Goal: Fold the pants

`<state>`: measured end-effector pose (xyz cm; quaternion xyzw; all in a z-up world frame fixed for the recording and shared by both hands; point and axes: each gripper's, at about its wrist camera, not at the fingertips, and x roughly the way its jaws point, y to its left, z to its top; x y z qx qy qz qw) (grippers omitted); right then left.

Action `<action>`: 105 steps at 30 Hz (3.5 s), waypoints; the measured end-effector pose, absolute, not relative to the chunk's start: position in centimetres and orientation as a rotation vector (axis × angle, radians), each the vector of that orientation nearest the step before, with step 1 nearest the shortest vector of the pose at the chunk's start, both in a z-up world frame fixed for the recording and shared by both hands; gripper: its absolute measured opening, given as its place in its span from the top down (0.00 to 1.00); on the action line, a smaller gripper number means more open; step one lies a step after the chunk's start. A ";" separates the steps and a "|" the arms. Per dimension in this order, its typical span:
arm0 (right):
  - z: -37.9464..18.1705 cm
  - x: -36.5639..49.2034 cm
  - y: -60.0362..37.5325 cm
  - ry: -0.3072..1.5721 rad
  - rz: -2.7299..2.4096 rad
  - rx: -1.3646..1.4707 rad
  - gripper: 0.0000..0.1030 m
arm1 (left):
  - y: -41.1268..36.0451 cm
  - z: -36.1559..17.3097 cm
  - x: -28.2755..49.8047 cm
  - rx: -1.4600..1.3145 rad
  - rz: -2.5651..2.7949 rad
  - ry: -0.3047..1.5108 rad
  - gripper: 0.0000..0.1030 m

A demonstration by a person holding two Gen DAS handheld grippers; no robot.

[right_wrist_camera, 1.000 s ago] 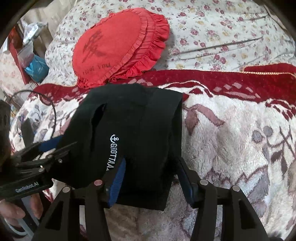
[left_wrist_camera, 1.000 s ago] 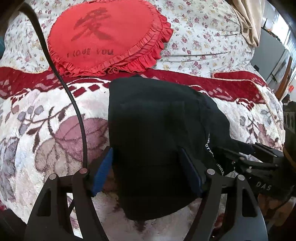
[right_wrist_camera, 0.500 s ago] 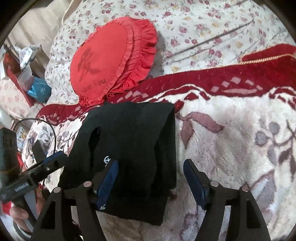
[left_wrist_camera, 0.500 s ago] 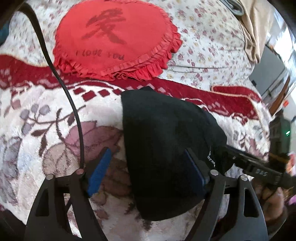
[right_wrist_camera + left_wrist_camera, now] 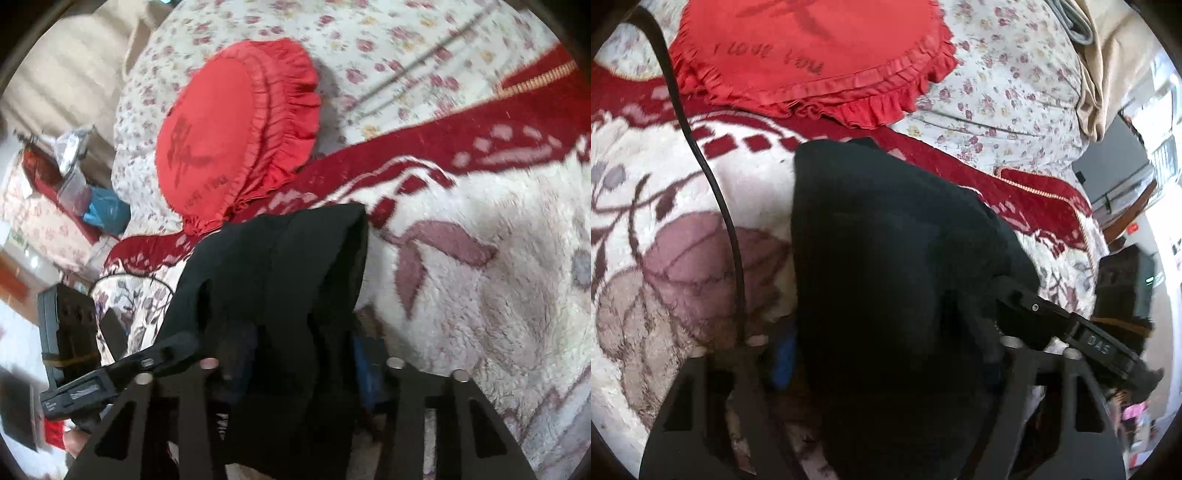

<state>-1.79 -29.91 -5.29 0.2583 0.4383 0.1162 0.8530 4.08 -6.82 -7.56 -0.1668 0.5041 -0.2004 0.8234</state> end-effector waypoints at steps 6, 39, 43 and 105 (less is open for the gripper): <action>-1.3 -0.8 -27.5 0.853 0.310 0.477 0.68 | -5.3 -3.8 4.2 -0.311 -0.469 0.990 0.65; -2.8 9.3 -18.5 0.985 0.235 0.120 0.72 | -2.4 -4.5 3.5 -0.065 -0.196 0.940 0.43; -3.5 9.2 -18.5 0.969 0.237 0.108 0.71 | -2.7 -4.9 3.5 -0.049 -0.181 0.941 0.42; 3.1 -2.5 -17.9 0.867 0.266 0.114 0.50 | -2.3 3.1 -4.6 0.056 0.000 0.721 0.41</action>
